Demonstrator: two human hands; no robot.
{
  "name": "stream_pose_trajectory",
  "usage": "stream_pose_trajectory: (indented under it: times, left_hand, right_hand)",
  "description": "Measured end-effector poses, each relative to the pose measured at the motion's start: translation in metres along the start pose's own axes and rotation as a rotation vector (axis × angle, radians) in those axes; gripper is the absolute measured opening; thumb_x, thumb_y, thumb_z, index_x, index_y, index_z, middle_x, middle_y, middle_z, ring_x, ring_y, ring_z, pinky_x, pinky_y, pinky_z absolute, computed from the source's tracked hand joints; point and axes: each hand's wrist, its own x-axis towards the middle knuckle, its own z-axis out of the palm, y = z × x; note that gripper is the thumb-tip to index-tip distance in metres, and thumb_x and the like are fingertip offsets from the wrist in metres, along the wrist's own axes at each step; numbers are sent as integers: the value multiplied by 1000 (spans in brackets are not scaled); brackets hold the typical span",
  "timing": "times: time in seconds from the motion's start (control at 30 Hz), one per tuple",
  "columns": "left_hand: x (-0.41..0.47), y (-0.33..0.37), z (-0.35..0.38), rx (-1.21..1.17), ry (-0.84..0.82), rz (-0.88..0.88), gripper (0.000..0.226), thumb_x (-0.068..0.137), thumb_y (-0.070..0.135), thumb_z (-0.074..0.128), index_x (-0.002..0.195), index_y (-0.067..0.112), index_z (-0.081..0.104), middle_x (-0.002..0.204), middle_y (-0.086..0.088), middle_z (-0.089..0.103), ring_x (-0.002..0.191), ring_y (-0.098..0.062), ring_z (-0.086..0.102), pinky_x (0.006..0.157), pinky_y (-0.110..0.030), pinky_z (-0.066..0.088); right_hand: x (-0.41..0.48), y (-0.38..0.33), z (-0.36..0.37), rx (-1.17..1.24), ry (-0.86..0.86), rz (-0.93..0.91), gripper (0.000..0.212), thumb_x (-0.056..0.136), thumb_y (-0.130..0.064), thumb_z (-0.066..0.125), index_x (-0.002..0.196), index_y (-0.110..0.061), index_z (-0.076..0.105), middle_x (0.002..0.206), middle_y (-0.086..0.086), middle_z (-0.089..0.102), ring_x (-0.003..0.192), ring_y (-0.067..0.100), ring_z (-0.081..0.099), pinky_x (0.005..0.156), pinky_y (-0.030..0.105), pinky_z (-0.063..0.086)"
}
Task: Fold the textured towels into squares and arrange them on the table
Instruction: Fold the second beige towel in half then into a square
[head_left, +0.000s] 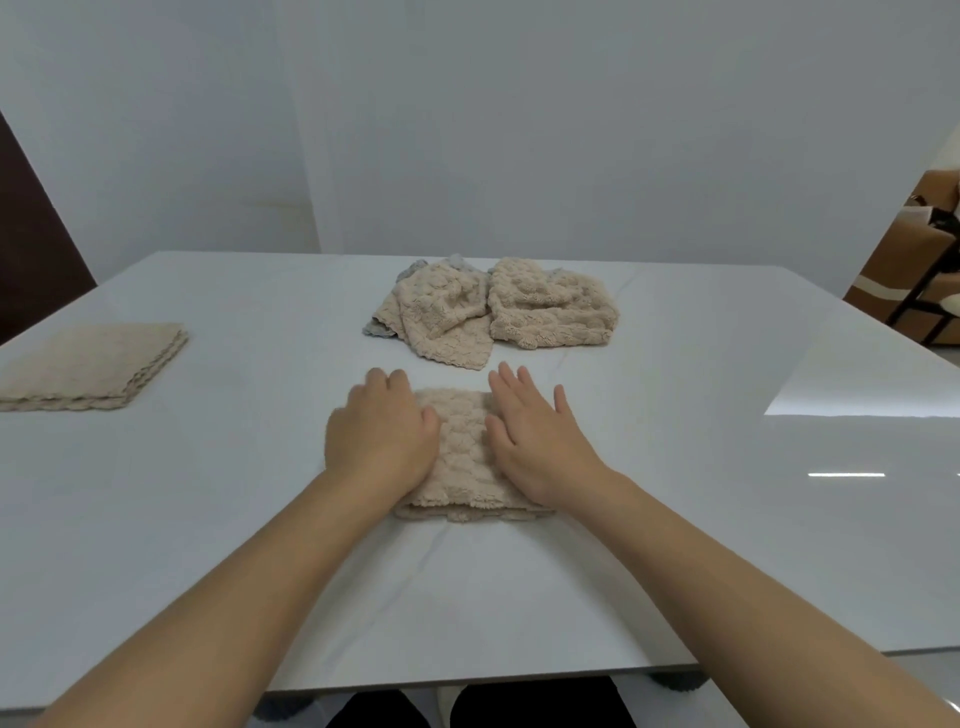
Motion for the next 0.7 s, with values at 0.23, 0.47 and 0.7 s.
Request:
stream_pose_trajectory:
  times: [0.23,0.47,0.7]
  left_hand:
    - [-6,-6,31,16,-305,300,59,102,35,14,154,14,-5,161,3,-12,146,-8,-12,119,-46,-4]
    - [-7,-6,34,17,-323,283,60,101,37,12,153,13,-7,161,1,-15,146,-9,-15,119,-45,-8]
    - [-8,-5,31,24,-351,284,61,102,38,11,152,12,-12,159,-1,-20,145,-10,-19,119,-46,-9]
  right_hand:
    - [0,2,15,-193,-121,5,58,104,-37,14,155,-15,-2,162,-2,-9,148,14,-12,118,49,-9]
    - [-1,1,17,-204,-121,16,58,103,-37,14,155,-15,-2,163,-3,-7,148,13,-10,118,51,-9]
    - [0,3,16,-177,-120,16,58,103,-38,15,155,-16,-2,162,-4,-9,148,12,-11,118,51,-9]
